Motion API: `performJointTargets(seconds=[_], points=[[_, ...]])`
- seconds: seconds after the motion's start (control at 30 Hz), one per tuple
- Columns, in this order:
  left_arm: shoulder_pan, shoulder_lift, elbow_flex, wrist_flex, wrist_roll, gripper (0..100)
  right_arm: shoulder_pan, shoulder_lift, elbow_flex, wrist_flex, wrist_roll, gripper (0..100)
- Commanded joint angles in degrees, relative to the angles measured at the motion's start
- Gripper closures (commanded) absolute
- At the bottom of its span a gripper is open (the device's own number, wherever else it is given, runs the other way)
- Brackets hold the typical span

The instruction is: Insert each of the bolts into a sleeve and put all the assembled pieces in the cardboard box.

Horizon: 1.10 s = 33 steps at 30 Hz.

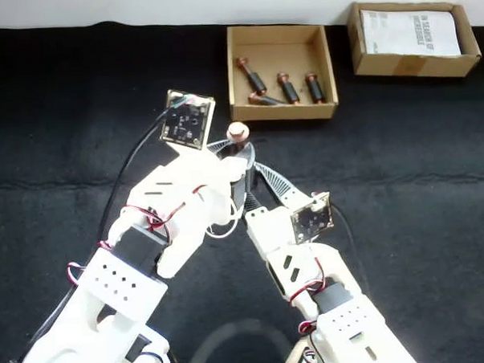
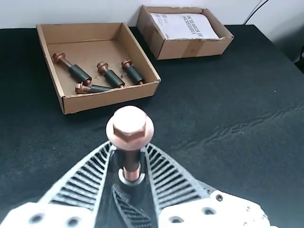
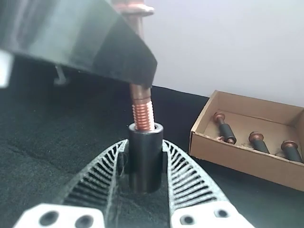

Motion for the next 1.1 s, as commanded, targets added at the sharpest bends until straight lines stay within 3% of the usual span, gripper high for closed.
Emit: performJointTargets(seconds=[0.0, 0.2, 0.47, 0.73, 0.97, 1.07], points=[[0.75, -1.10, -1.98, 1.93, 3.96, 99, 0.84, -0.75, 7.16, -1.01, -0.53, 99.1], [0.75, -0.92, 3.30, -1.05, 5.01, 99, 0.84, -0.75, 7.08, -1.01, -0.53, 99.1], [0.75, -0.84, 10.42, -11.08, 2.29, 99, 0.48, -0.75, 7.16, -1.01, -0.26, 99.1], [0.04, -1.27, 10.07, -11.16, 0.53, 97, 0.57, -0.75, 7.08, -0.92, -0.18, 99.1], [-2.51, -2.77, 7.43, 3.25, 6.33, 64, 0.92, -0.75, 6.99, -0.92, -0.18, 99.1], [-2.51, -4.09, 4.70, 13.45, 6.24, 60, 2.68, -0.75, 6.99, -0.92, -0.18, 99.1]])
